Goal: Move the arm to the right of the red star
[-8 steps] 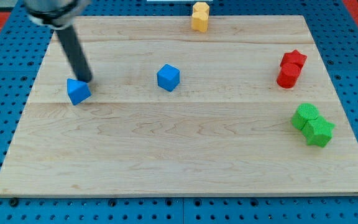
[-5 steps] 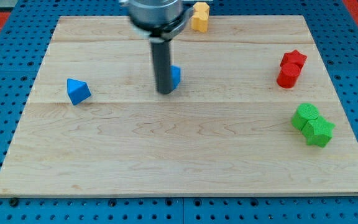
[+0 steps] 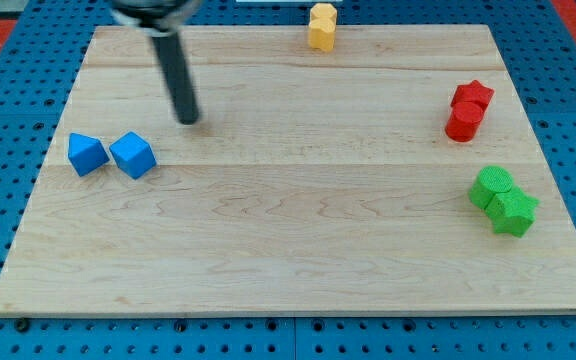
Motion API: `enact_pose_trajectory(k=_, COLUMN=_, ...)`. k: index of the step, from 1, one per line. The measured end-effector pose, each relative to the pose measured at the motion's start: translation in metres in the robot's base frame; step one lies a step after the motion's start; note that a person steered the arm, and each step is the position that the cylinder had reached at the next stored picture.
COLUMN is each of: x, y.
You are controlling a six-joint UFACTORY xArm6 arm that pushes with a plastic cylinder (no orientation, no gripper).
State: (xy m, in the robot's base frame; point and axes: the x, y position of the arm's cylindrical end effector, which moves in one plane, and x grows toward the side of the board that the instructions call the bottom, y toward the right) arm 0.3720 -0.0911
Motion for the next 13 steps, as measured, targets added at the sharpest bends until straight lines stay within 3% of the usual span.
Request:
enact_pose_trajectory(k=1, x=-0.003, y=0.049)
enact_pose_trajectory(k=6, x=-0.019, y=0.058)
enact_pose_trajectory(k=7, x=-0.01, y=0.091)
enact_pose_trajectory(k=8, x=0.009, y=0.168)
enact_pose_trajectory(k=9, x=0.051, y=0.274)
enact_pose_trajectory(k=10, x=0.056, y=0.398)
enact_pose_trajectory(k=11, x=-0.003, y=0.43)
enact_pose_trajectory(k=12, x=-0.03, y=0.416)
enact_pose_trajectory(k=13, x=-0.031, y=0.405)
